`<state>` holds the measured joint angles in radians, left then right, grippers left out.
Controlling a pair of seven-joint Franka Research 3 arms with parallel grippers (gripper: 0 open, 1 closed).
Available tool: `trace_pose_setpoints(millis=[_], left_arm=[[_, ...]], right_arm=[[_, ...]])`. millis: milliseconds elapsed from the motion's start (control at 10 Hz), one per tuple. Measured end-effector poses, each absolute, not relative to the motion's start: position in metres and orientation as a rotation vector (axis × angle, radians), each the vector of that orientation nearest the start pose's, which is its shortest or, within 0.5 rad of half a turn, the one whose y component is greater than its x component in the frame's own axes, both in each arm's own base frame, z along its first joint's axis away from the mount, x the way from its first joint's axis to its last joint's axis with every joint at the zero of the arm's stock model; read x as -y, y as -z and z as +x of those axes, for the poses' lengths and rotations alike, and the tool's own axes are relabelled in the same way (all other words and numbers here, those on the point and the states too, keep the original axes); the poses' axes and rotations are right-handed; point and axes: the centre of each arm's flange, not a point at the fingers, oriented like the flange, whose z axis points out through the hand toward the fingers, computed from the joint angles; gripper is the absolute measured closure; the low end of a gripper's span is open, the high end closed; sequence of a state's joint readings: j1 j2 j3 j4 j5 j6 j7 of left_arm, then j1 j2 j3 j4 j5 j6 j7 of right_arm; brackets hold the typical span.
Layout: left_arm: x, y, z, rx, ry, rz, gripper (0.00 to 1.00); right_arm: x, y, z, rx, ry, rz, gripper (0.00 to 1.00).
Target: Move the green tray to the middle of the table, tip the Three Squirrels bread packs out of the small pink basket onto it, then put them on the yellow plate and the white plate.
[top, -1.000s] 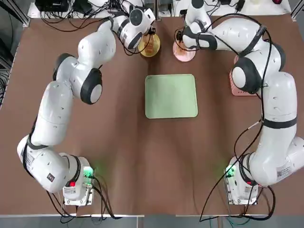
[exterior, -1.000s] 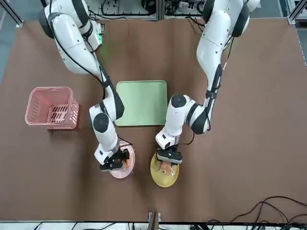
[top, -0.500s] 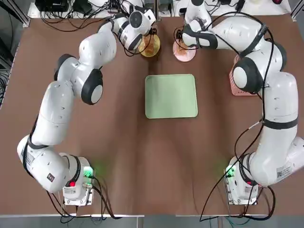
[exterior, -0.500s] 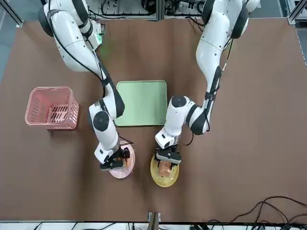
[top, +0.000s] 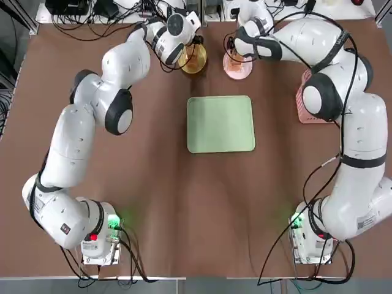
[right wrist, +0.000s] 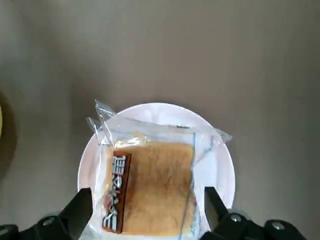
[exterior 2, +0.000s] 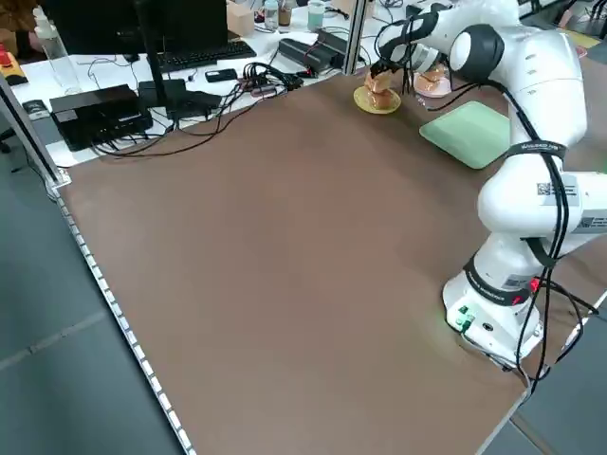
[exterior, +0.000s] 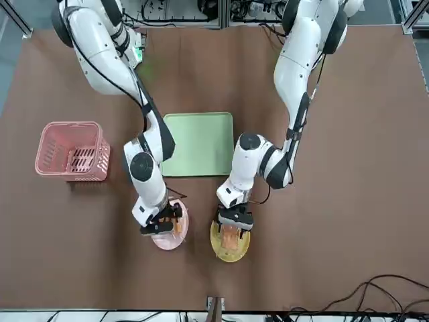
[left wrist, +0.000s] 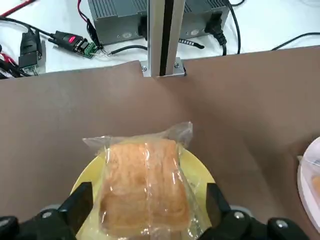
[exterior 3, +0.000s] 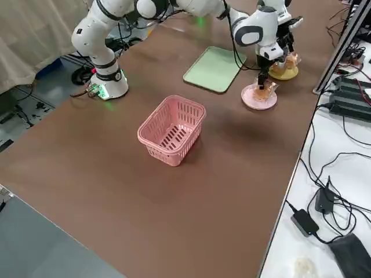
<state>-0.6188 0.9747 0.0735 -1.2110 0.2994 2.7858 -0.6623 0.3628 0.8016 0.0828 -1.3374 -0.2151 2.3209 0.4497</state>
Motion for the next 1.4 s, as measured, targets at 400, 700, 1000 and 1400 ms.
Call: trace_pose_setpoints(millis=[400,700,1000,1400], left_arm=[[0.445,-0.254,0.668,-0.285,1.014,-3.112,0.0],[0.435,-0.281,0.669,-0.277,0.846,-3.054,0.0],[0.428,-0.349,0.649,-0.425,0.624,-2.992,0.0],[0.341,-0.442,0.613,-0.451,0.407,-3.017,0.0]], right_arm=[[-0.305,-0.293,0.695,0.137,0.364,-3.137,0.01],[-0.286,-0.342,0.691,0.088,0.411,-3.116,0.01],[-0.252,-0.411,0.672,0.008,0.359,-3.129,0.01],[-0.154,-0.537,0.633,-0.041,0.182,-3.116,0.01]])
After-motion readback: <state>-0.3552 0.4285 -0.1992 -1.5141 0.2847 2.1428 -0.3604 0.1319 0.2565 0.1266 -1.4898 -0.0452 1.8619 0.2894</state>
